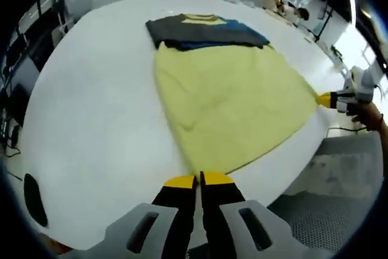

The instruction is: Fold the garment on the visible template until the final outline fits inside the template.

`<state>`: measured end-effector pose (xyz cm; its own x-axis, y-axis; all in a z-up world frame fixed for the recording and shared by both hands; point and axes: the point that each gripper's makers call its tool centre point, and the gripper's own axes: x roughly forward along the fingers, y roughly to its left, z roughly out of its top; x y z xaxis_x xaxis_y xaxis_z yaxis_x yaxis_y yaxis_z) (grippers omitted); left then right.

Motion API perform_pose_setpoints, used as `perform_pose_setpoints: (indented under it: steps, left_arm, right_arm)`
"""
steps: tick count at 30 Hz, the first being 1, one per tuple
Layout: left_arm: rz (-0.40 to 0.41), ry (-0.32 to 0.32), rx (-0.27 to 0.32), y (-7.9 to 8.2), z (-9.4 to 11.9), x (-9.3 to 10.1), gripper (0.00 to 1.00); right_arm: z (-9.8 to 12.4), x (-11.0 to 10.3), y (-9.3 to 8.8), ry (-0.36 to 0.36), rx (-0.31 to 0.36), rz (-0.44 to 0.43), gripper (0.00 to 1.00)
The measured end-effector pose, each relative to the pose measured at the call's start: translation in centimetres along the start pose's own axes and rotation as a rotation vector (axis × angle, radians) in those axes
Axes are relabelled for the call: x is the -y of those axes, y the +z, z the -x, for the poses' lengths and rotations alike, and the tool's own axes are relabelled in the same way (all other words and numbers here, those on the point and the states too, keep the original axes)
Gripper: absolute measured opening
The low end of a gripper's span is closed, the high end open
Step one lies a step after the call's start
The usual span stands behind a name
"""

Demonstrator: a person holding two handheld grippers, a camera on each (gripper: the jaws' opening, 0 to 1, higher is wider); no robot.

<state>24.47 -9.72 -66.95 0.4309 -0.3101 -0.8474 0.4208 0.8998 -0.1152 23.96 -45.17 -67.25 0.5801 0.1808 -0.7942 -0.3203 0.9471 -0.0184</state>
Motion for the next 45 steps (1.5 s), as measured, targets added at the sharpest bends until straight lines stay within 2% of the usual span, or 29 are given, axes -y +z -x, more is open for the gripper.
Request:
perform_pose_setpoints:
  steps: [4, 9, 15, 20, 24, 36, 45]
  left_arm:
    - [0.022, -0.02, -0.027, -0.9, 0.1, 0.4, 0.01]
    - [0.01, -0.025, -0.034, -1.5, 0.4, 0.6, 0.01]
    - [0.004, -0.046, -0.054, -2.3, 0.9, 1.2, 0.01]
    - [0.003, -0.061, -0.069, -2.8, 1.1, 1.8, 0.01]
    - [0.004, -0.069, -0.086, -3.2, 1.3, 2.1, 0.01]
    - [0.028, -0.094, -0.075, -2.0, 2.2, 2.4, 0.01]
    - [0.075, -0.117, -0.011, 0.7, 3.2, 2.4, 0.0]
  right_arm:
    - [0.4, -0.3, -0.5, -0.005, -0.011, 0.042, 0.0]
    - [0.9, -0.7, -0.9, 0.008, -0.016, 0.0, 0.0]
    - [1.7, -1.2, -1.4, 0.013, -0.03, 0.006, 0.0]
    - [2.8, -1.5, -1.4, 0.028, -0.015, -0.09, 0.0]
    - [3.3, -1.5, -1.3, 0.035, -0.023, -0.11, 0.0]
    - [4.0, -2.0, -0.2, 0.038, -0.059, -0.134, 0.0]
    - [4.9, -1.5, 2.5, 0.03, -0.019, -0.1, 0.0]
